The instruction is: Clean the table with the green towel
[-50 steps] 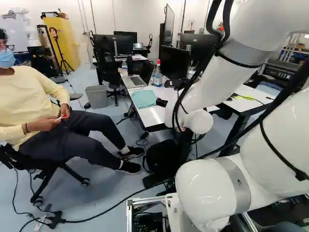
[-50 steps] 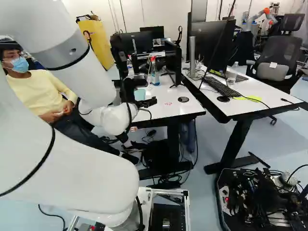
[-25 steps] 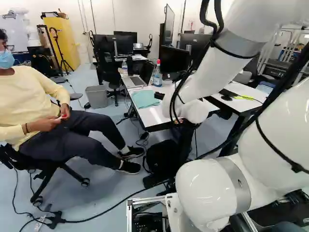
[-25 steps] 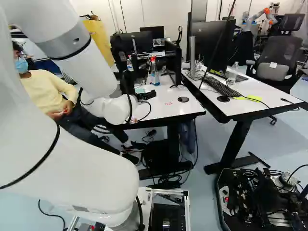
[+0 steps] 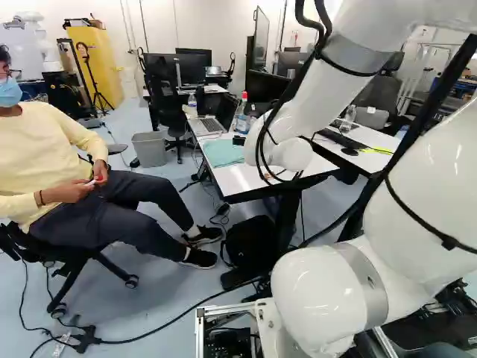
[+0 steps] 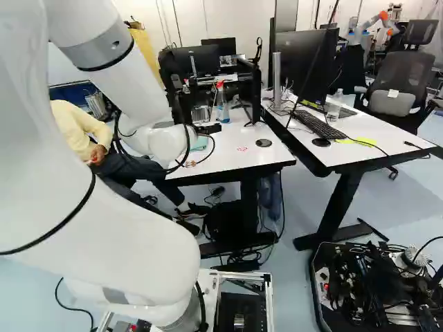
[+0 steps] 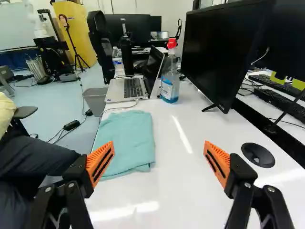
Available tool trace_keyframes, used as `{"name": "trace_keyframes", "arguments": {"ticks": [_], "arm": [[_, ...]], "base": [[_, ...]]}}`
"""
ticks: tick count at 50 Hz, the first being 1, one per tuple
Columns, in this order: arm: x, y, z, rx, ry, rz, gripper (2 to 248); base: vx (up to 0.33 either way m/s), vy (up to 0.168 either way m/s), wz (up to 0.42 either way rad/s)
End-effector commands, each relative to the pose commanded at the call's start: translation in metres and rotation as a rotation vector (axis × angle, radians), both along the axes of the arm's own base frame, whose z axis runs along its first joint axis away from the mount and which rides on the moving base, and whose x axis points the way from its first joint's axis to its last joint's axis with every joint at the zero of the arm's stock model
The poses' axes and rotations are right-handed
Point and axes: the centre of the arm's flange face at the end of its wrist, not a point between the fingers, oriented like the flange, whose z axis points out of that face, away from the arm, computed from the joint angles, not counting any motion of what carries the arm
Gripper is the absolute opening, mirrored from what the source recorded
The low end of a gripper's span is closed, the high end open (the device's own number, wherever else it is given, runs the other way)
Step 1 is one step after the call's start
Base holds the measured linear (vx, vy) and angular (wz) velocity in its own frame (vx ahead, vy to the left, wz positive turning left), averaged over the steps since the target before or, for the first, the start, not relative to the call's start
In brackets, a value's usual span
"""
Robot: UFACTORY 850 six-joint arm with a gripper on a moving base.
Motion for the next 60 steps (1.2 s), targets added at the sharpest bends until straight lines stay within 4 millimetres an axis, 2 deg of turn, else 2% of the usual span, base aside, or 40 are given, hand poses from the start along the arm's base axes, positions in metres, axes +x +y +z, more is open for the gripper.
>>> {"name": "trace_keyframes", "arguments": {"ticks": [27,60], "arm": [[0.044,0.018,0.019,0.002,0.067,0.030,247],[0.101,0.049,0.014,0.018,0.132,0.056,247]], "base": [[0.000,0.000,0.000],[0.000,0.000,0.000]]}}
